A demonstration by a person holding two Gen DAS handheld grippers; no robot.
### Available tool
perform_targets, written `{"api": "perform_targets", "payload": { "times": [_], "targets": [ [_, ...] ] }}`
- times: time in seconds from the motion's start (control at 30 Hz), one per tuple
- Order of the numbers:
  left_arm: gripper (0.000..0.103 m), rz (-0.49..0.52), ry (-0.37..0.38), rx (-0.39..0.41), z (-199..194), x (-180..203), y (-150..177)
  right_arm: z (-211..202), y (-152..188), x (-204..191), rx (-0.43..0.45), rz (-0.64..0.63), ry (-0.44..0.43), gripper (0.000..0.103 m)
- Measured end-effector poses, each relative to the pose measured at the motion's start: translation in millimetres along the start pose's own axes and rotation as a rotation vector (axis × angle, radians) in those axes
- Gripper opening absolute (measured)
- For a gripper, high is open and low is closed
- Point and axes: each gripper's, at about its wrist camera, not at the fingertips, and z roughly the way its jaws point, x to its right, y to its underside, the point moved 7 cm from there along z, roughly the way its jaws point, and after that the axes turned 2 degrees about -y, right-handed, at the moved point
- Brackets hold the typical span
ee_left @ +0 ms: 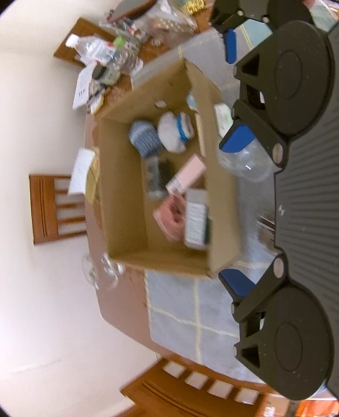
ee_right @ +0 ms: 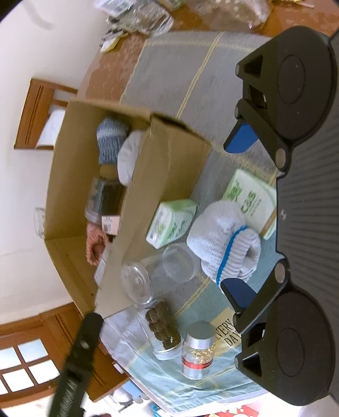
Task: Organize objects
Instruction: 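Grasp the white glove with right tool while left tool grasps the capsule bottle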
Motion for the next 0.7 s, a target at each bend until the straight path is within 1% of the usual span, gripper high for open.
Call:
{"api": "perform_targets", "payload": {
  "times": [0.1, 0.27, 0.37, 0.53, 0.63, 0.7],
  "targets": [
    [0.096, -0.036, -0.028, -0.003, -2.9, -7.6, 20.8, 12.9, -3.8, -6.7, -0.003, -0.027, -0.024, 0.103],
    [0.096, -0.115, -0.012, -0.032, -6.7, -15.0, 51.8, 32.0, -11.9, -17.5, -0.013, -0.071, -0.025, 0.103],
    [0.096, -0.142, -0.018, -0.066, -2.0, -16.7, 66.2, 44.1, -15.8, -20.1, -0.029, -0.068, -0.034, 0.103],
    [0.096, -0.159, -0.013, -0.102, 2.7, -18.0, 80.8, 54.5, -18.6, -27.9, -0.047, -0.054, -0.065, 0.103],
    [0.096, -0.172, -0.009, -0.11, 3.7, -22.9, 85.5, 58.7, -16.2, -35.9, -0.069, -0.051, -0.087, 0.103],
    [0.096, -0.183, -0.003, -0.107, 2.7, -25.5, 86.5, 60.4, -13.4, -39.1, -0.083, -0.056, -0.069, 0.103]
  ]
}}
